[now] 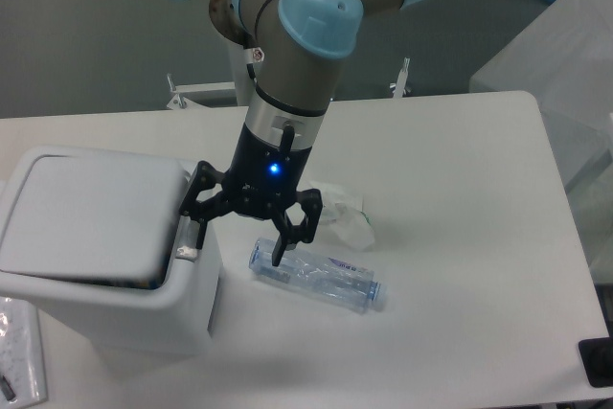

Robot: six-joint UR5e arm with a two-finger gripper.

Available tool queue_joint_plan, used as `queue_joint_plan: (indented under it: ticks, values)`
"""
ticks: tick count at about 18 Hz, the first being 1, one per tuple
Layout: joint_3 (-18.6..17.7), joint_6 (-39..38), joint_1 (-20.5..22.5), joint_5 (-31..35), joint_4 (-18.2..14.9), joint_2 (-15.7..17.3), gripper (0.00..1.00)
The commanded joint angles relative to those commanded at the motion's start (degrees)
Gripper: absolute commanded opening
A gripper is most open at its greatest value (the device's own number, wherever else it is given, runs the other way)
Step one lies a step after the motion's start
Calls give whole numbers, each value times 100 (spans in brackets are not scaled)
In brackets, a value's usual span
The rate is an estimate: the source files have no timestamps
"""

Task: Open the trash can
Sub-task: 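Press the grey button with the gripper finger to pop the lid, then lift the gripper up and away from the opened trash can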

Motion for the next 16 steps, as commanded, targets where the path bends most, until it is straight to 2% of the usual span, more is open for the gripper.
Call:
queue_joint_plan:
  ticks: [3,8,11,13,16]
  values:
    - [44,0,0,0,44,0,100]
    - [404,70,52,0,237,-35,100]
    - [431,482,298,44,281,-35,100]
    - [404,859,377,542,273,-35,100]
    - [273,1755,395,2131,237,-88,100]
